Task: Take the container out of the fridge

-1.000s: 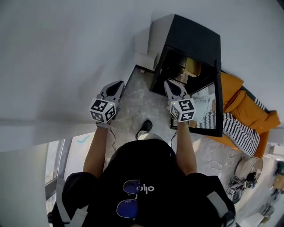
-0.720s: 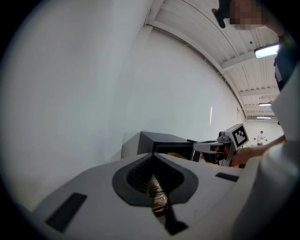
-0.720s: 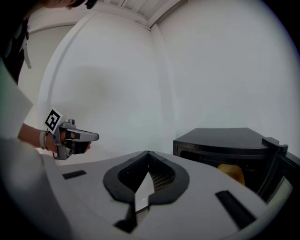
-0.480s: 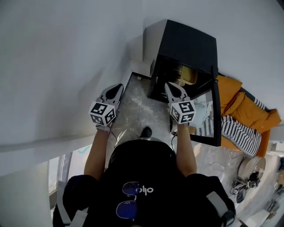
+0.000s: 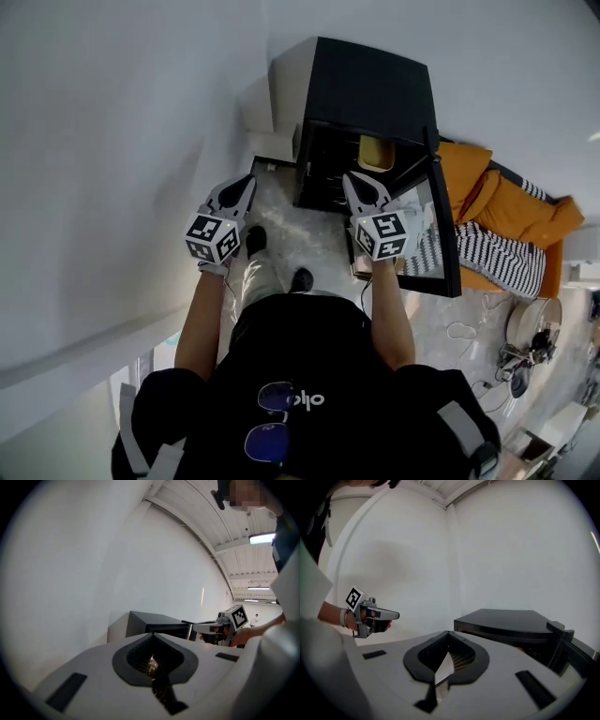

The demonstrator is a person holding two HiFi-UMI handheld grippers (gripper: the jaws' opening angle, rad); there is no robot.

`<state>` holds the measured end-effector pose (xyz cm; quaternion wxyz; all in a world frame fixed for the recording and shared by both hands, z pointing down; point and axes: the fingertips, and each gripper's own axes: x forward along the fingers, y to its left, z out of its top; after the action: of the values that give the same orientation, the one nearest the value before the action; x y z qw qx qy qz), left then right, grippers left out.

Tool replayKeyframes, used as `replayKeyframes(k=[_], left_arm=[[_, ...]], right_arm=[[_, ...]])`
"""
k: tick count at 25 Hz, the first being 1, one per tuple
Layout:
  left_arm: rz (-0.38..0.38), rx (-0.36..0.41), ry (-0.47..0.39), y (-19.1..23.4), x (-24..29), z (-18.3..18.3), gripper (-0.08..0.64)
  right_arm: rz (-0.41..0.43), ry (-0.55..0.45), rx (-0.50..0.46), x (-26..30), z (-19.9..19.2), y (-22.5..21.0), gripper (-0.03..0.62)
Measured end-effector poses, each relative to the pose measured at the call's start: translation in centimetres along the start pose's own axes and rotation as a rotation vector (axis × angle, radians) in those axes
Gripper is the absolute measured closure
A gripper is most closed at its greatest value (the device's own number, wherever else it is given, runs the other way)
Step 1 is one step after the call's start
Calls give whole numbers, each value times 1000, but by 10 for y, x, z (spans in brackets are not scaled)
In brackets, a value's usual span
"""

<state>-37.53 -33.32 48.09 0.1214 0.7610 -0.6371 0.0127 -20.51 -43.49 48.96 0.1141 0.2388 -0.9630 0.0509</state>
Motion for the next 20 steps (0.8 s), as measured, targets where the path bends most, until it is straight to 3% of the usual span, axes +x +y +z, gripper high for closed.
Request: replayKeyframes(k=[20], left_arm=[[-419, 112, 87, -98, 141, 15, 555]], right_arm=[[-289, 10, 91, -53, -15, -83, 584]])
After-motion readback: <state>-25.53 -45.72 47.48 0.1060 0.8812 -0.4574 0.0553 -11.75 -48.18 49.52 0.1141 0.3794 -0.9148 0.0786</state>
